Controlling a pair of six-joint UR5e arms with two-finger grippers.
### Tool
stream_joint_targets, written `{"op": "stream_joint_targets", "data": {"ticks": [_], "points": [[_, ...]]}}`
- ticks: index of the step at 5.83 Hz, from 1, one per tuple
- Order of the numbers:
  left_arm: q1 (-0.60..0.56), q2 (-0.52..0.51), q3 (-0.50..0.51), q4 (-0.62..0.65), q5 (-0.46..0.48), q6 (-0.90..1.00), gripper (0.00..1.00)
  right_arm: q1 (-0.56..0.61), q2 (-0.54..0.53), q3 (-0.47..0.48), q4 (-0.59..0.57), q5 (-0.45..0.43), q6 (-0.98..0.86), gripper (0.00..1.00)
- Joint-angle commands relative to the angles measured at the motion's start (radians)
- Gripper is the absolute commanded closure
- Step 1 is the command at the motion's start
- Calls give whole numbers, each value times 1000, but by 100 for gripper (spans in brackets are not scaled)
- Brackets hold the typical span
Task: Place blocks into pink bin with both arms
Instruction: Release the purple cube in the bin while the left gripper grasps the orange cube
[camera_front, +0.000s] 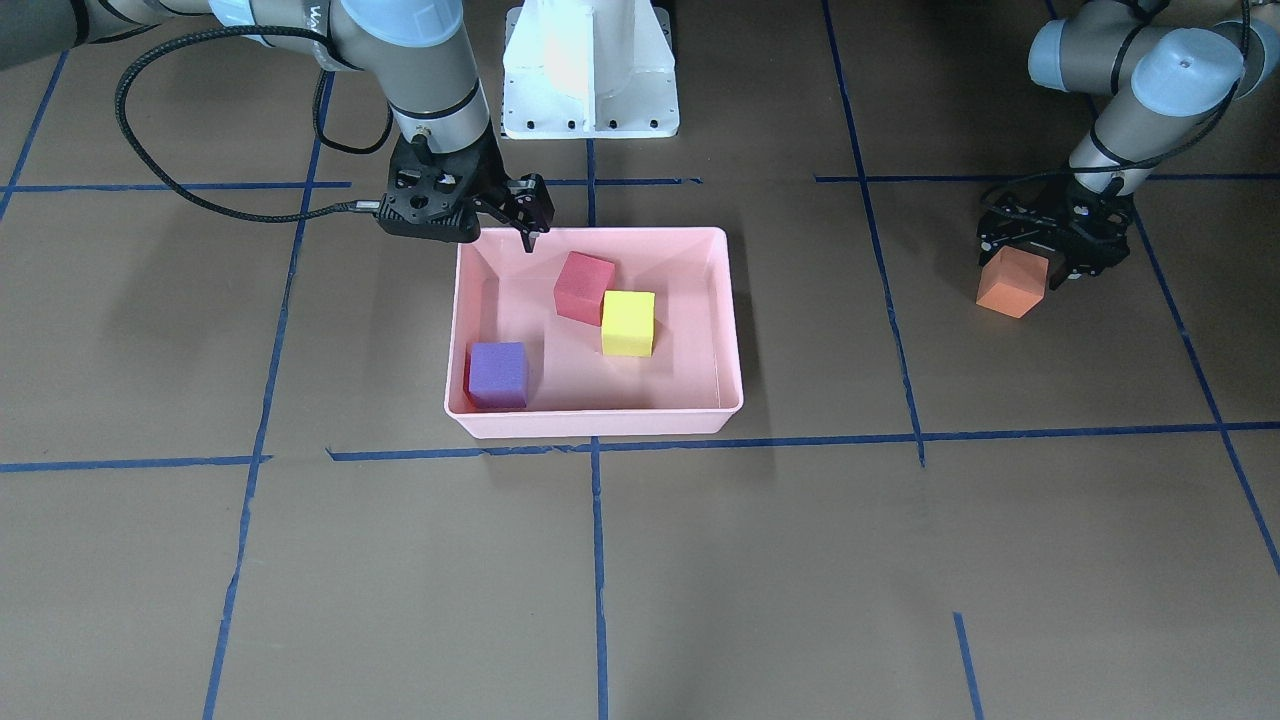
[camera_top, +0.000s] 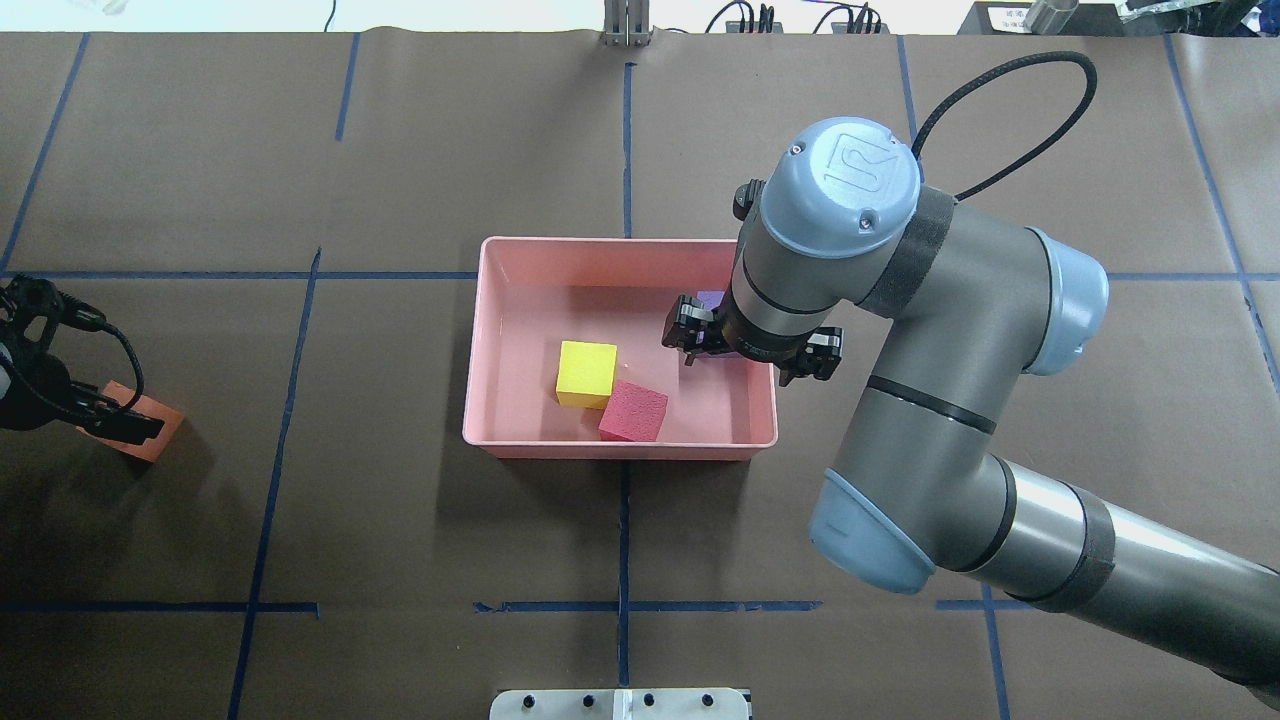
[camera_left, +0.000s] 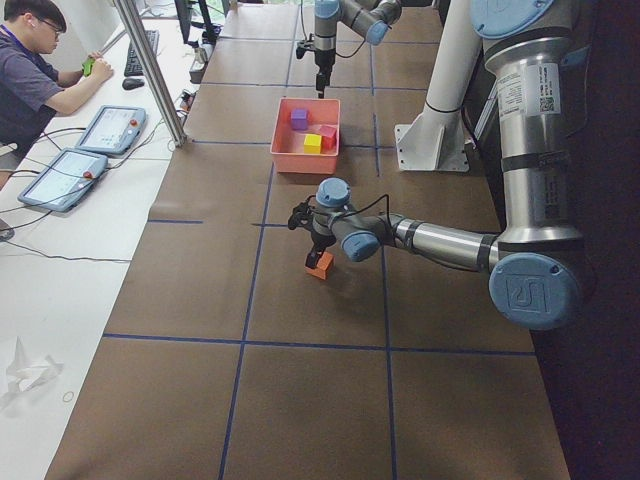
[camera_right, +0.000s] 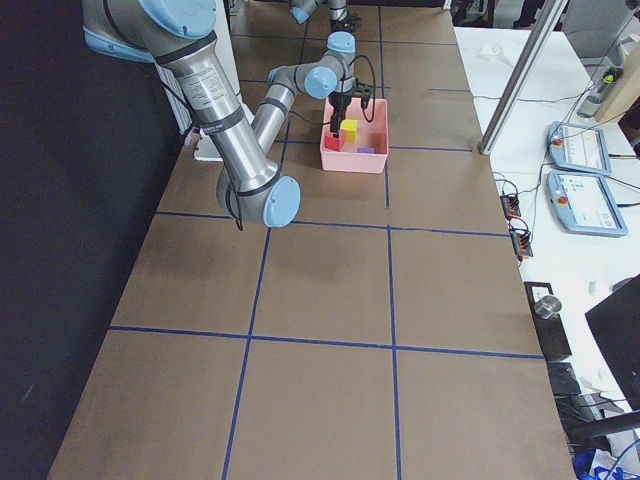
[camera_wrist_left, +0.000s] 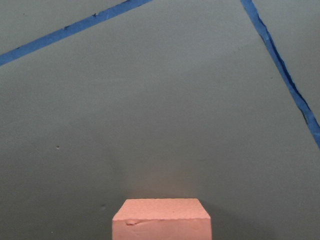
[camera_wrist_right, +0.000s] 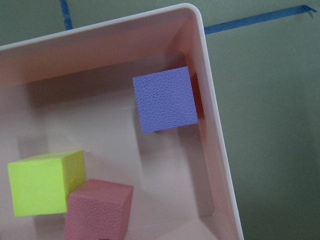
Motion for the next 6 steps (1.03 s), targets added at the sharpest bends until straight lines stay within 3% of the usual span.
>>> {"op": "stream_joint_targets", "data": {"ticks": [1,5,6], "points": [[1,-9,19,1,4,-2,0,-1,-6,-1,0,-3,1,0],[15,-31,84,4,-7,-5,0,-3,-20,14,2,-3,1,0],[15,-31,84,4,-7,-6,10,-3,-20,15,2,-3,0,0]]}}
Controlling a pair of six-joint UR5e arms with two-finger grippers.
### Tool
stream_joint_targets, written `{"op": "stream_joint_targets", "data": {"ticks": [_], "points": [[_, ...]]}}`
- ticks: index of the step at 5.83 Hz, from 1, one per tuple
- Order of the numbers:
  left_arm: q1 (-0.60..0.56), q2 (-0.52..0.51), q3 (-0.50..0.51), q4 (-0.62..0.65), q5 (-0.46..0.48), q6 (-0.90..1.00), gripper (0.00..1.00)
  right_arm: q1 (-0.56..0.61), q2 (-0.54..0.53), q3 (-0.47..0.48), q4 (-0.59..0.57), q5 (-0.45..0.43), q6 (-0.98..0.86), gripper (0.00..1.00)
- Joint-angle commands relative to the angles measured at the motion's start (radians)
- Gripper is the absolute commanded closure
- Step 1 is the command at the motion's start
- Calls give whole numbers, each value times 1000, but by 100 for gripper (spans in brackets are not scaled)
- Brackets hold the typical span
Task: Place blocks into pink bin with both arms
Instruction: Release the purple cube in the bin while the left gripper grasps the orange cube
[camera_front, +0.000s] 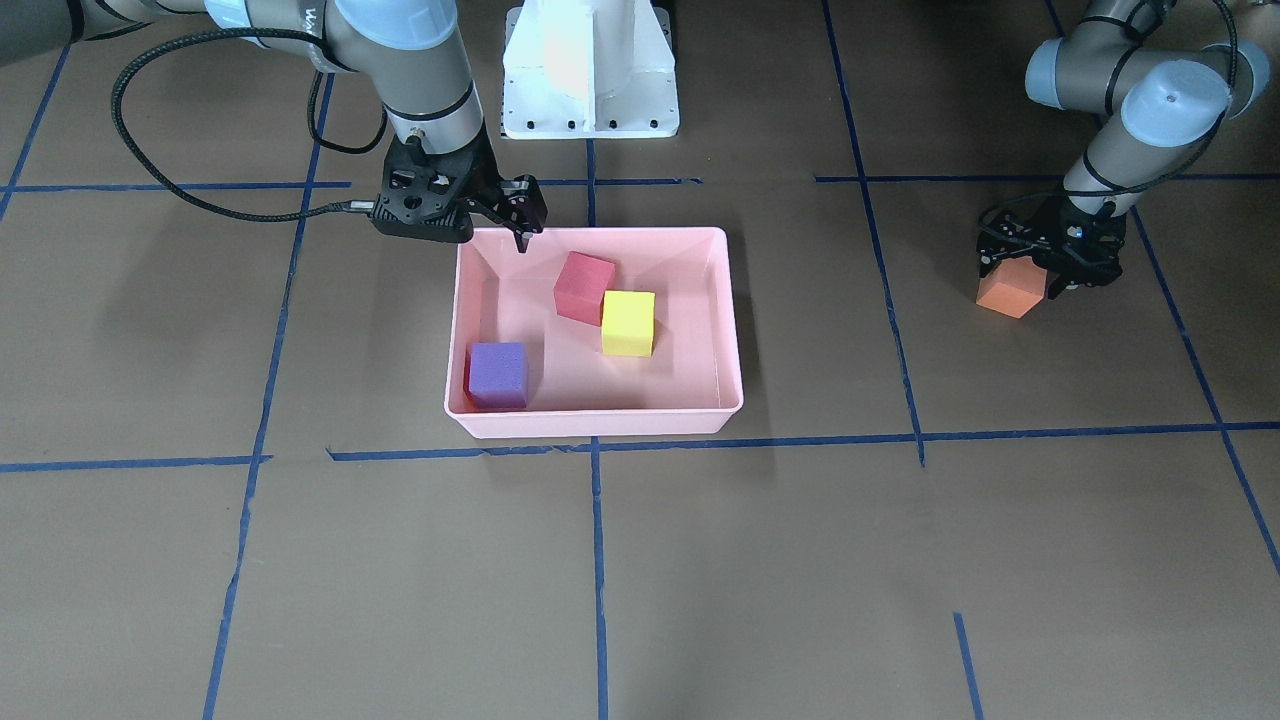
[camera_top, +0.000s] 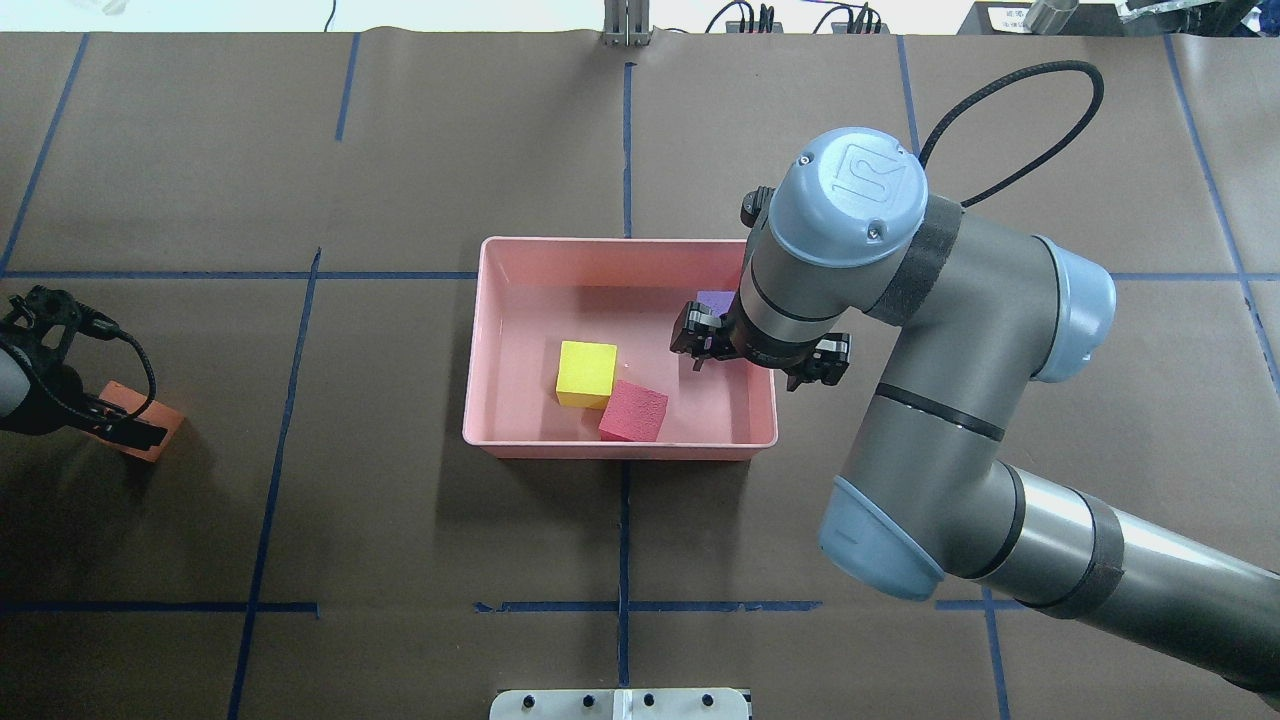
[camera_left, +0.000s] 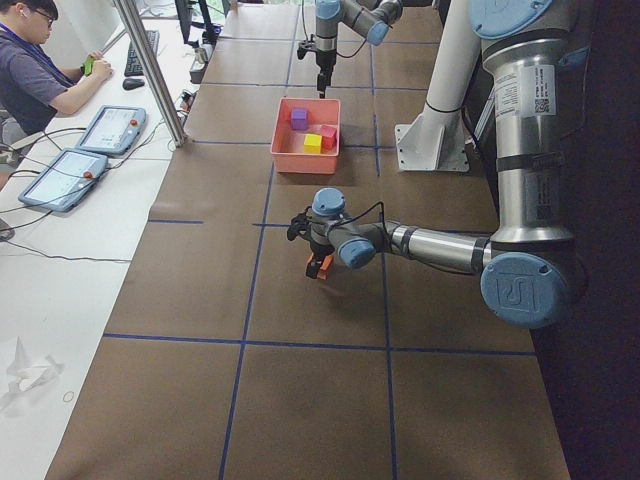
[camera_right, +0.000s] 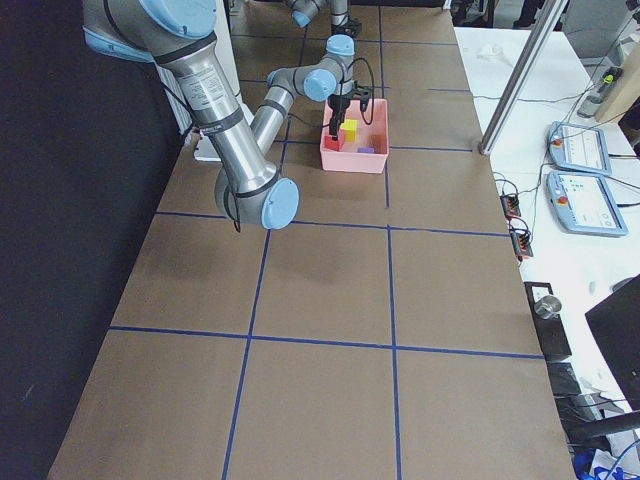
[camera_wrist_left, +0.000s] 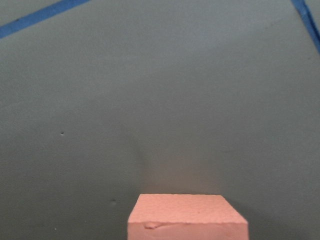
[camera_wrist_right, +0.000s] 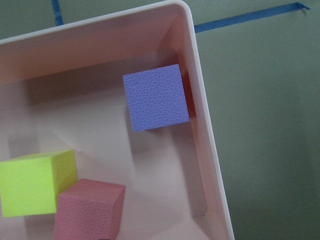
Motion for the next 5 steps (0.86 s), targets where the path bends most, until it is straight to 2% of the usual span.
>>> {"op": "stream_joint_targets", "data": {"ticks": [1,2,3,4,5], "points": [[1,1,2,2,-1,-1,41,0,1,4,0,0,-1,0],[-1,-2,-14,2,-1,-3,65,1,2,12,0,5,-1,0],[-5,-2,-68,44,1,-3,69,21,-2,44,-3,15,-19,0],[-14,-22,-169,192,2,-3,69,41,-19,52,-3,17,-80,0],[-17,-113,-276,417,5,-4,69,101,-42,53,-3,43,-187,0]]}}
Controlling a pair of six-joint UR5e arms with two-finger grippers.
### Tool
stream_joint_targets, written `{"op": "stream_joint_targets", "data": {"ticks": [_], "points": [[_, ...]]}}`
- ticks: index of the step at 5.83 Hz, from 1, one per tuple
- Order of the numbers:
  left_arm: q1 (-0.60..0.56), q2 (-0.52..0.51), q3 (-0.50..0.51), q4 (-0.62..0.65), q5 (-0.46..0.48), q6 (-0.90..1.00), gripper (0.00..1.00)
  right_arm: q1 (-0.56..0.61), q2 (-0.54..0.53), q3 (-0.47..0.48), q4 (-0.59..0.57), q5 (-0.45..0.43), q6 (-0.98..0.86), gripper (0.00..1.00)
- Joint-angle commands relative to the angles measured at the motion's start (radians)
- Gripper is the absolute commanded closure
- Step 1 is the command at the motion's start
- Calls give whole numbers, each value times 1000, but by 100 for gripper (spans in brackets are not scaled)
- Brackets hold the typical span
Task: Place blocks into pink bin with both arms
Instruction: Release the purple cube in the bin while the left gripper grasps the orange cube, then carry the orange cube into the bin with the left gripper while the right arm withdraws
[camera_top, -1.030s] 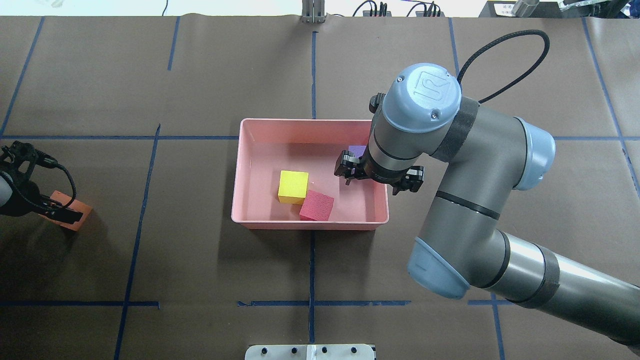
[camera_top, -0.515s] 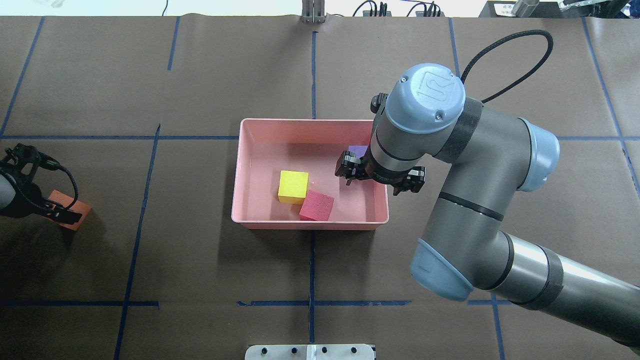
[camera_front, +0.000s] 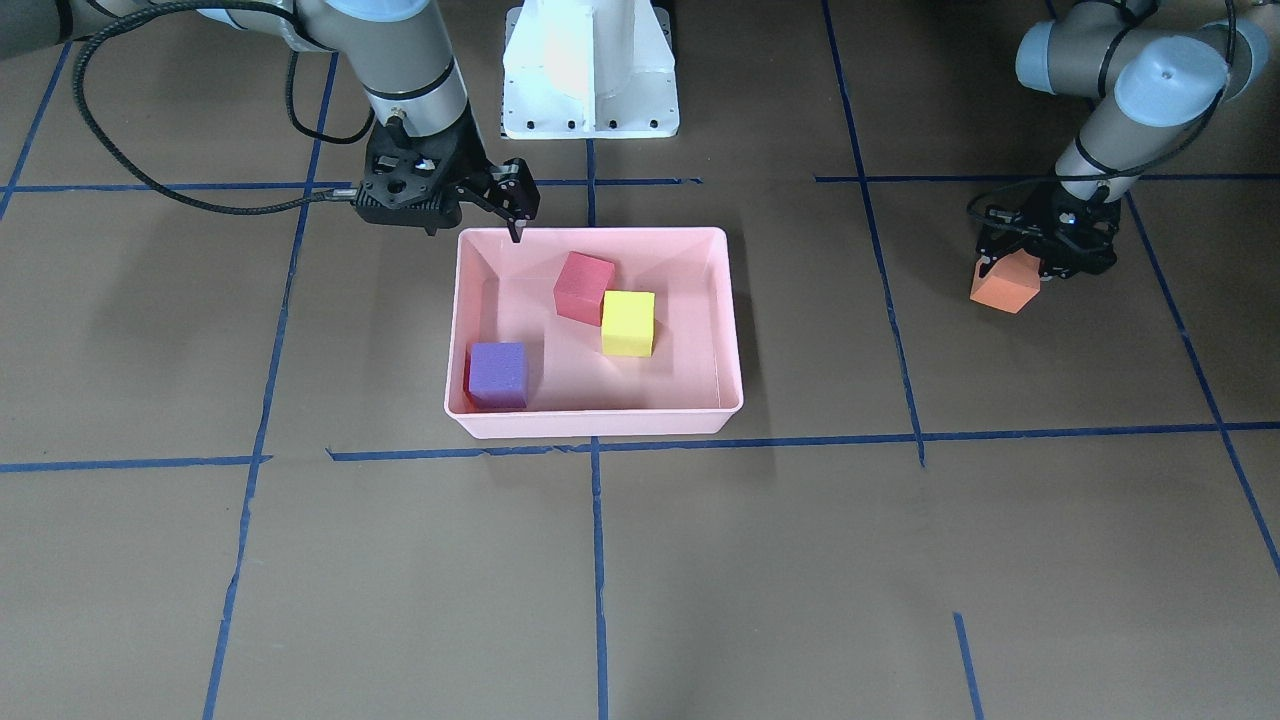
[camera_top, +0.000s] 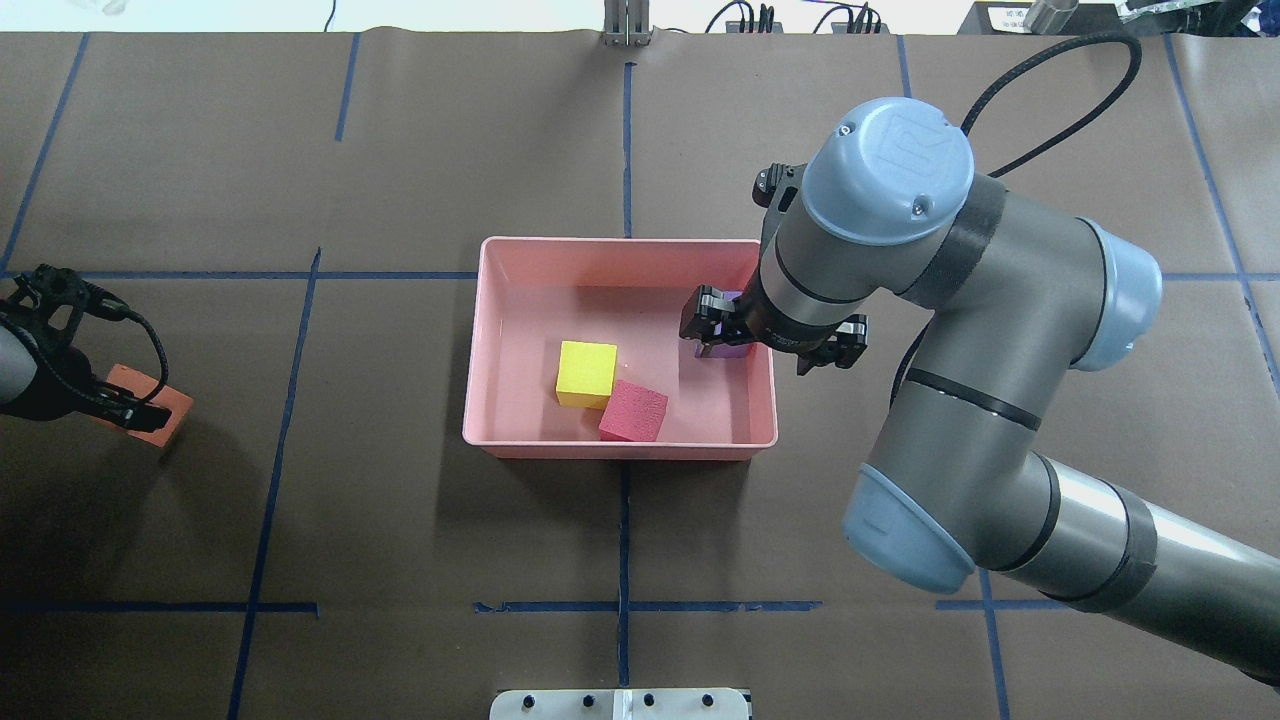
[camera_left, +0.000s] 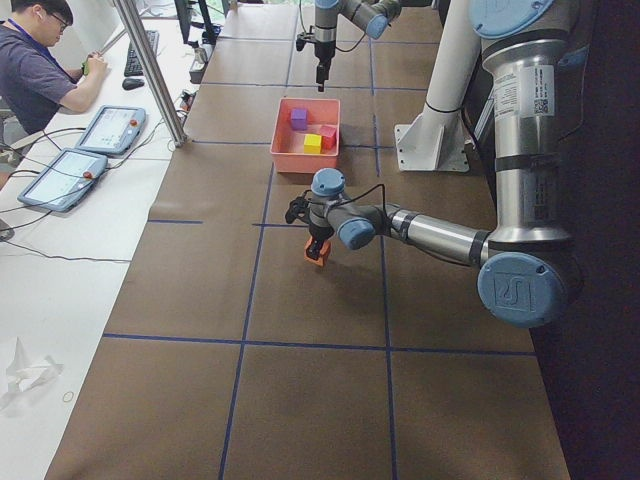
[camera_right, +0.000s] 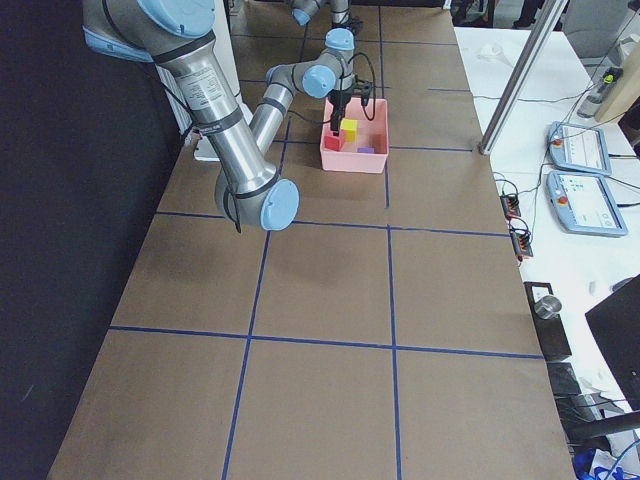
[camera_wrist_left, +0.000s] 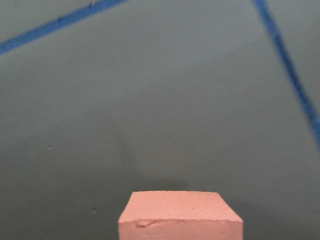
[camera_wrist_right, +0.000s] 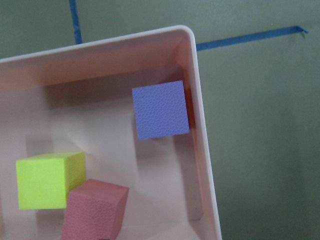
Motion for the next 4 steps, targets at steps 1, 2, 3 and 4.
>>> {"op": "stream_joint_targets", "data": {"ticks": [1,2,3,4], "points": [[-4,-235,-161,430,4,-36,69,128,-53,5,0,92,-204,0],[2,-434,-169,655,6,-102,69,201,-97,11,0,141,-329,0],[19,-612,-159,809,6,-195,69,279,-168,24,1,167,-491,0],[93,-687,-140,819,7,-326,68,343,-237,31,3,186,-647,0]]}}
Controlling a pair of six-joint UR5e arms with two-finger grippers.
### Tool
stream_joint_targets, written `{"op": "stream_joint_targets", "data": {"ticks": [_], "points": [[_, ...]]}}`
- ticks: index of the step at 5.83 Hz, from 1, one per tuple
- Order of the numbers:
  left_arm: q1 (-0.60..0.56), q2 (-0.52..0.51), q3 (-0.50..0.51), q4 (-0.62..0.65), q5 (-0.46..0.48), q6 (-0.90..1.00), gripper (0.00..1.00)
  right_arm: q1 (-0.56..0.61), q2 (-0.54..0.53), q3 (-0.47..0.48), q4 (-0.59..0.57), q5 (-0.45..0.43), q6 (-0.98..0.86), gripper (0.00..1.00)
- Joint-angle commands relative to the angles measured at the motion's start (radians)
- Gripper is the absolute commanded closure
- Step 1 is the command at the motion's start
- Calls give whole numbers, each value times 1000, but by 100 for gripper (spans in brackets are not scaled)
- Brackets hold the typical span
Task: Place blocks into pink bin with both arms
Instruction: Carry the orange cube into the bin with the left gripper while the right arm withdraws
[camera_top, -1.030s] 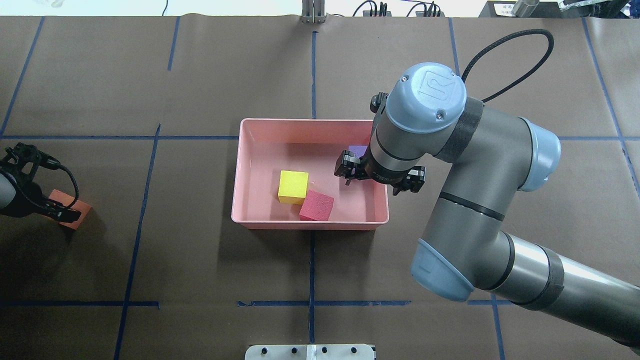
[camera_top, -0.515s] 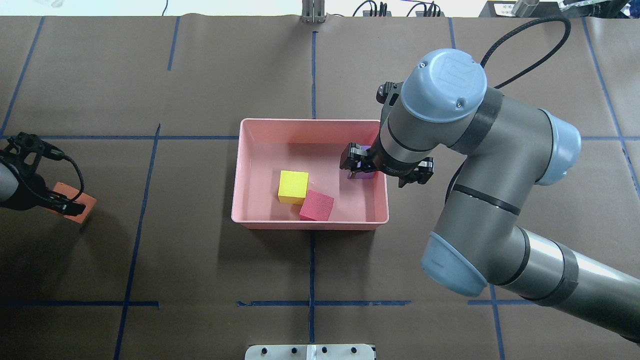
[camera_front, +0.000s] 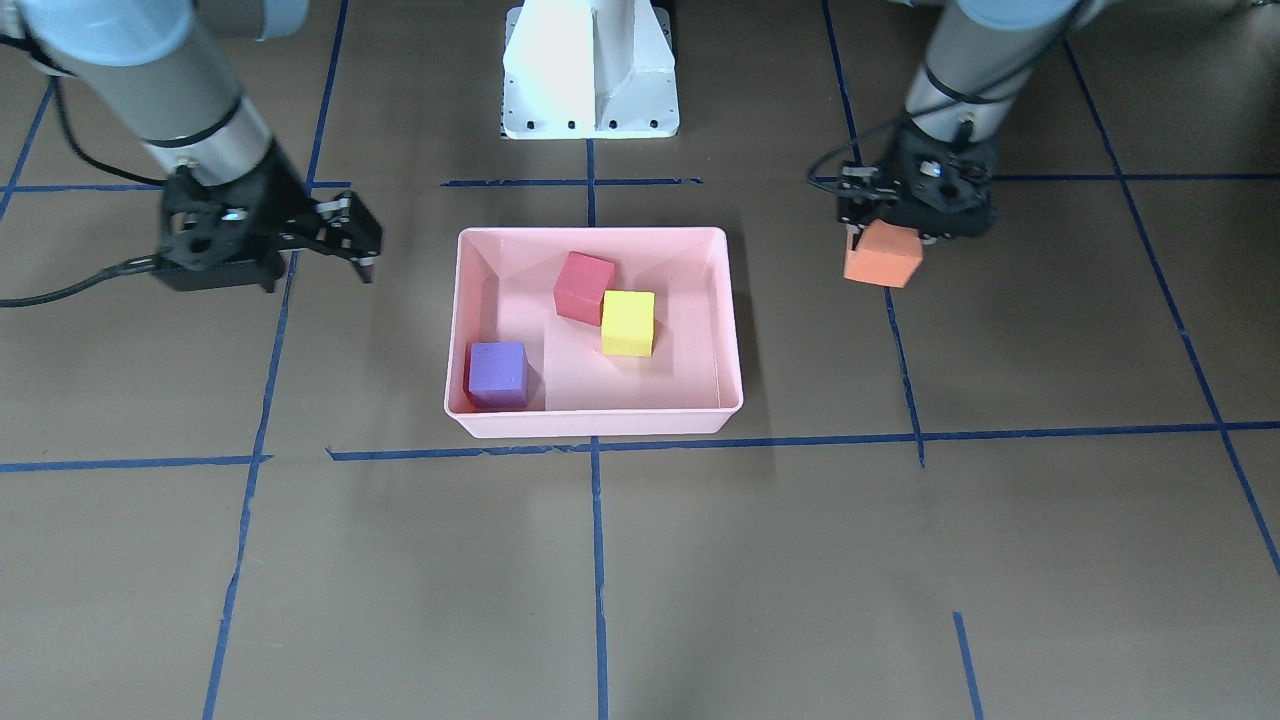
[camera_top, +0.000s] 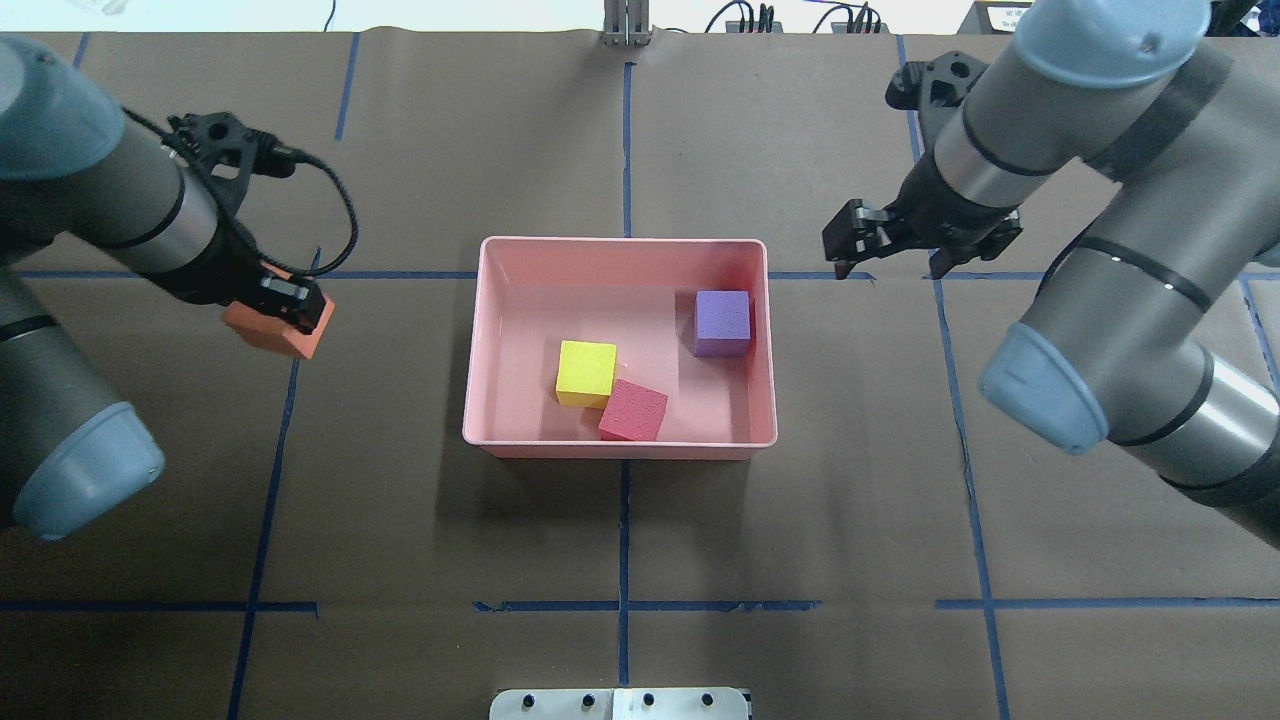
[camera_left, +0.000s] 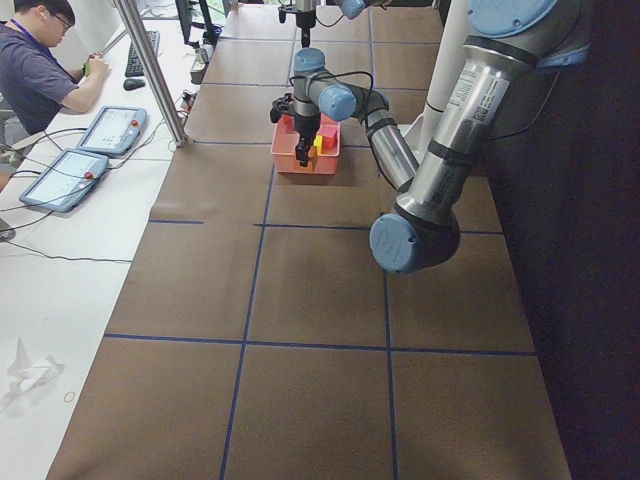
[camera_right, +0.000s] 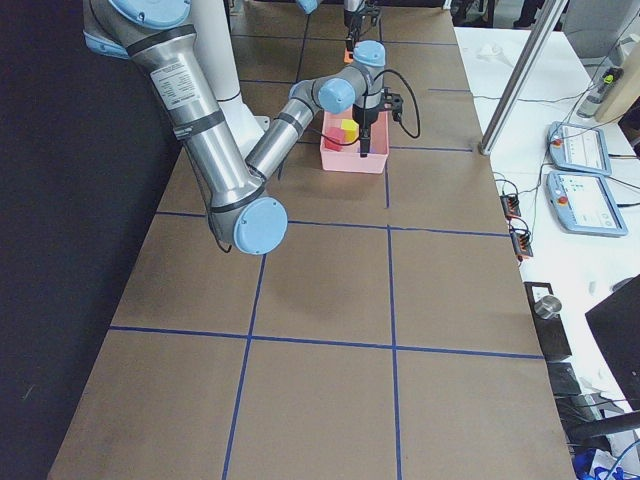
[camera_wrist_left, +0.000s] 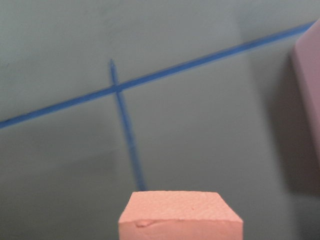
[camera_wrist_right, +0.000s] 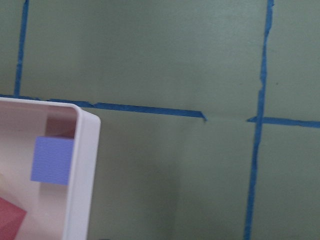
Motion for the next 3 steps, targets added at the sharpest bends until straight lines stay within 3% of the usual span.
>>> {"op": "stream_joint_targets", "data": {"ticks": [1,2,3], "points": [[115,-199,91,54,6,-211,68,138,-130,8,3,56,-302,0],[163,-287,180,46,50,-271,64,183,-184,8,8,73,-408,0],[187,-303,209,34,85,-278,23,197,-209,9,11,74,-444,0]]}}
